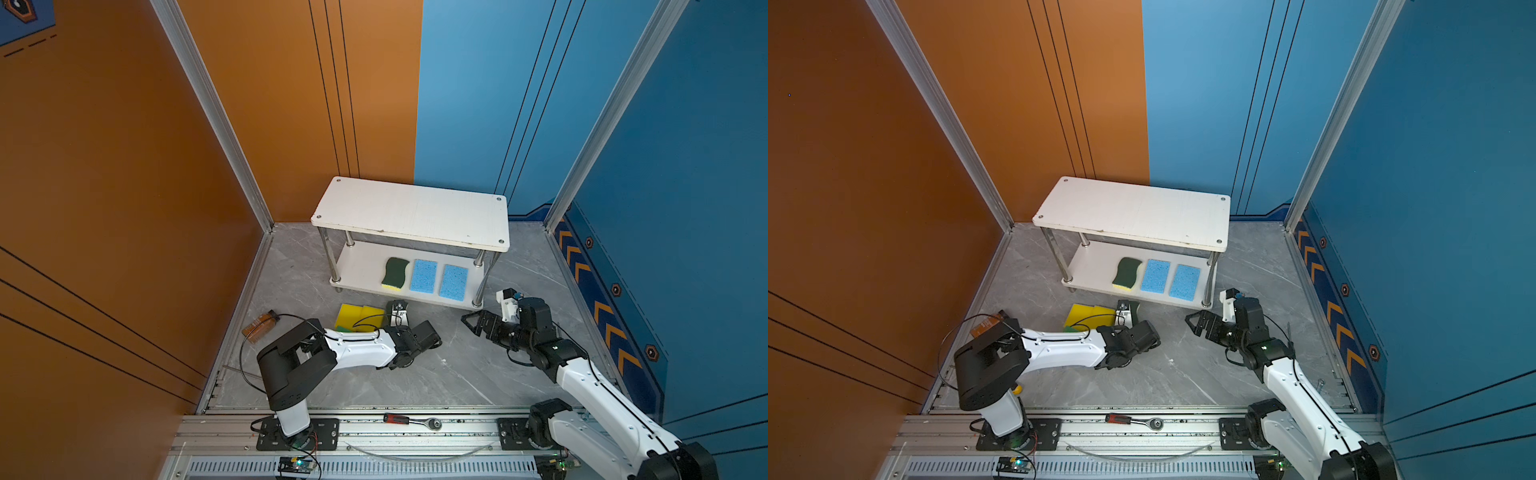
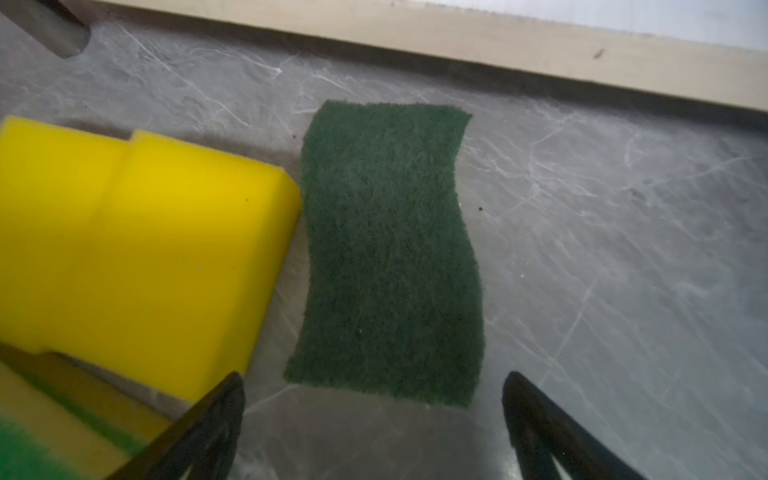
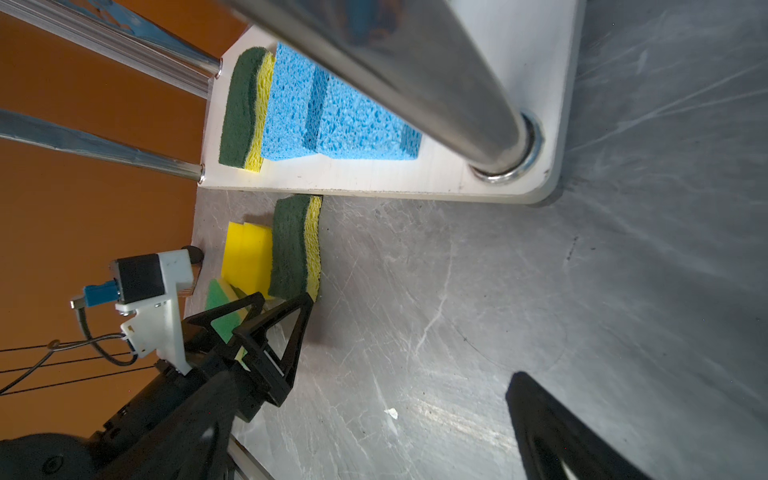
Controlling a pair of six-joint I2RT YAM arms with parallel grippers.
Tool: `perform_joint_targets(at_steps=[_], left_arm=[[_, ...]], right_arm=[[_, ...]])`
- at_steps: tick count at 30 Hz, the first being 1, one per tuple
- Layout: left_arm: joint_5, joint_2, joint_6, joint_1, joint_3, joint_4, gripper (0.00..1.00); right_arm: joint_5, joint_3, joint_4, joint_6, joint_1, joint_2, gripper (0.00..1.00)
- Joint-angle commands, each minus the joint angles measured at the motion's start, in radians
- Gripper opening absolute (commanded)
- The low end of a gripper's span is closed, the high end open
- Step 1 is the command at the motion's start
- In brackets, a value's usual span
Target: Place and organize the cleaning sponges onto the shelf
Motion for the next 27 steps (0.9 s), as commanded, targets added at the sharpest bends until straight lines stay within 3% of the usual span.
perform_joint_targets(at_steps=[1,27], left_arm=[[0.019,0.015,0.016,0.018,0.019,0.018,0.98],[0.073,0.125,0.062,0.067,0.074,0.060,0.98]], right_arm=[[0.025,-0.003,-0.026,0.001,0.001,0.001,1.00],[0.030,0.002,0.031,0.014,0.005,0.069,1.00]])
